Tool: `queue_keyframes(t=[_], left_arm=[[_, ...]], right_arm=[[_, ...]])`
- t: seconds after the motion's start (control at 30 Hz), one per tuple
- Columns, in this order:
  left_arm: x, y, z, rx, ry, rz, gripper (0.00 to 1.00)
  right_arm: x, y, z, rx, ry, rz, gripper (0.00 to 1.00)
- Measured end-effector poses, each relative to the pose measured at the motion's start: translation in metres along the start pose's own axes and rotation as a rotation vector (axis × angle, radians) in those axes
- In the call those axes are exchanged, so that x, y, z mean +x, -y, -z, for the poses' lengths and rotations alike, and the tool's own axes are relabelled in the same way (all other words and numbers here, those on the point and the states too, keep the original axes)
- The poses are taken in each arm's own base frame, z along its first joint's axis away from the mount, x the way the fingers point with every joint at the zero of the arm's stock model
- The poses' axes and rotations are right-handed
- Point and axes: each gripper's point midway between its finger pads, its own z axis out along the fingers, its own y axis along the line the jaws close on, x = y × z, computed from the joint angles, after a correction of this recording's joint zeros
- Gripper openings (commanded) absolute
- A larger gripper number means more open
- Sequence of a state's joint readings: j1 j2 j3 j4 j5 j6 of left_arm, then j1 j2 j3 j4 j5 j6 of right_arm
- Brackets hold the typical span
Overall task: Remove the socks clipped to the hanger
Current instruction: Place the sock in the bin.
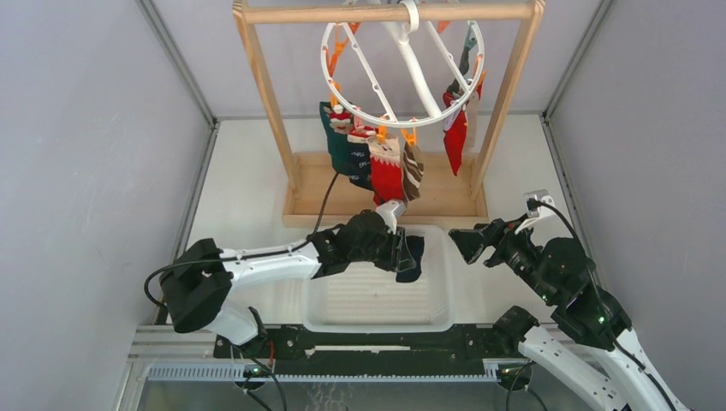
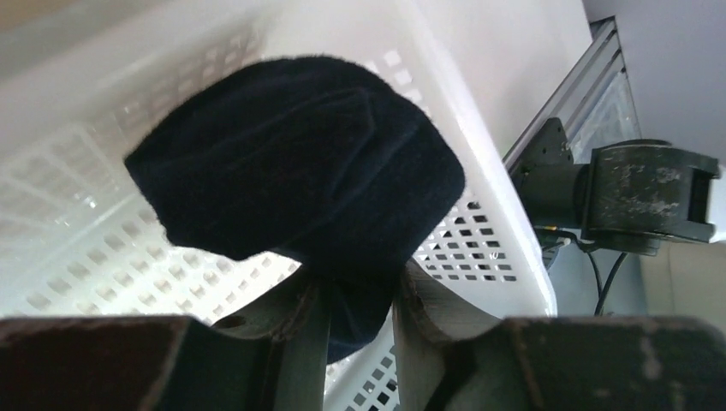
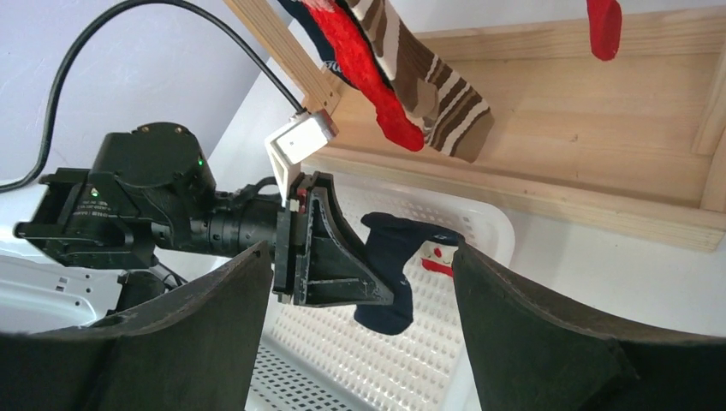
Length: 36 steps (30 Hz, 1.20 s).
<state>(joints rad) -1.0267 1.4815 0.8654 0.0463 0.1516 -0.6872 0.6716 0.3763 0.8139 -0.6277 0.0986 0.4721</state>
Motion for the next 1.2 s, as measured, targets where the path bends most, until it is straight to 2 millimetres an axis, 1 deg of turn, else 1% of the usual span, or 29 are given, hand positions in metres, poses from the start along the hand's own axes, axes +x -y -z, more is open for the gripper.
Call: queue_keyframes(t=[0.1,0.17,0.3,0.37,0.43,0.57,0.7,0.77,0.83,0.87,0.9,1.0,1.1,1.2], left_arm=[[0.017,-0.002,-0.003,-0.014,-0.028,0.011,0.38],[0.027,0.001,-0.003,-0.013,-0.043,0.009,0.4],[0.045,0.009,-0.004,-0.006,-0.065,0.007,0.4],[0.054,0.009,-0.004,-0.006,-0.076,0.012,0.4],[0.063,0.007,-0.004,-0.01,-0.089,0.014,0.43],[0.079,-0.005,-0.003,-0.041,-0.112,0.027,0.52],[0.09,-0.017,0.0,-0.075,-0.12,0.034,0.6],[0.091,-0.02,0.002,-0.08,-0.118,0.034,0.64],[0.09,-0.019,0.005,-0.078,-0.11,0.03,0.7],[0.088,-0.017,0.006,-0.075,-0.102,0.027,0.82],[0.086,-0.015,0.008,-0.073,-0.093,0.025,0.98],[0.081,-0.008,0.015,-0.057,-0.07,0.011,1.0],[0.075,-0.004,0.024,-0.051,-0.044,0.005,1.0],[0.066,0.0,0.033,-0.048,-0.01,0.003,1.0]], right_arm=[[0.002,0.001,0.004,-0.003,-0.001,-0.007,0.84],[0.004,0.002,0.006,-0.003,-0.002,-0.01,0.84],[0.008,0.003,0.007,-0.001,-0.007,-0.016,0.84],[0.01,0.004,0.006,0.0,-0.012,-0.02,0.84],[0.012,0.005,0.005,0.004,-0.017,-0.024,0.84],[0.015,0.007,0.004,0.007,-0.024,-0.028,0.84],[0.018,0.007,0.003,0.008,-0.031,-0.029,0.84],[0.019,0.007,0.003,0.005,-0.036,-0.029,0.85],[0.02,0.006,0.003,0.0,-0.041,-0.029,0.9],[0.02,0.006,0.003,-0.003,-0.043,-0.03,0.93],[0.021,0.005,0.003,-0.007,-0.045,-0.032,0.94],[0.022,0.004,0.004,-0.012,-0.053,-0.035,0.99],[0.027,0.003,0.003,-0.023,-0.069,-0.037,1.0],[0.037,0.002,0.001,-0.037,-0.103,-0.038,1.0]])
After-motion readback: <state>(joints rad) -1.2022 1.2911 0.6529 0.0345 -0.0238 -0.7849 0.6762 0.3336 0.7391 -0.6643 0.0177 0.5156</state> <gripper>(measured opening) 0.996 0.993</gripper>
